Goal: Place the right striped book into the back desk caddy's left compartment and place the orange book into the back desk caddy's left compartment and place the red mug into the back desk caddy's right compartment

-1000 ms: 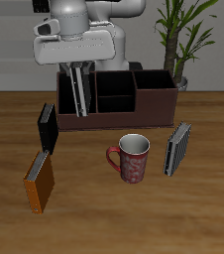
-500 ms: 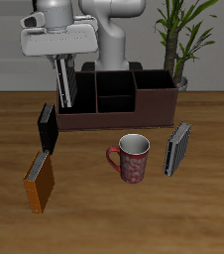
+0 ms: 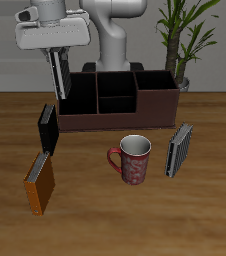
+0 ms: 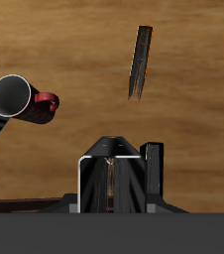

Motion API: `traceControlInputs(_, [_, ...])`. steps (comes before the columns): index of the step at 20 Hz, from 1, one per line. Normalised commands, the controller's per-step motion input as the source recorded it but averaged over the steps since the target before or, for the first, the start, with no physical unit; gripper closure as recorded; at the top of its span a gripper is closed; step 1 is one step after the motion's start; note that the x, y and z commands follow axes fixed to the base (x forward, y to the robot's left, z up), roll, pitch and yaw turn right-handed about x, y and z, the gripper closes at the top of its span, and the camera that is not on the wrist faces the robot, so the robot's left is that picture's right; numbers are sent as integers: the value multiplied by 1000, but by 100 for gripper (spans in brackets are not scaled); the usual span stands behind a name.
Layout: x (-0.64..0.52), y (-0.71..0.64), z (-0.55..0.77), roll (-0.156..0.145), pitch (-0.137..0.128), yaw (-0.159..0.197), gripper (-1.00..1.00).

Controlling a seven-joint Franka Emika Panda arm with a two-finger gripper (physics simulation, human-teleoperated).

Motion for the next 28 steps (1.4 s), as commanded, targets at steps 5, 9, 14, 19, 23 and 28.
traceControlInputs(5, [-412,-44,-47,45,0,-8,100])
traceControlInputs(9, [-409,14,-56,51,-12,8,100])
traceControlInputs(14, [-368,-29,-212,26,19,7,100])
traceControlInputs(19, [-149,-13,-78,-10,6,1,100])
traceControlInputs(23, [-217,-33,-40,-18,16,-30,100])
traceControlInputs(28, [-244,19,-114,-10,33,-29,100])
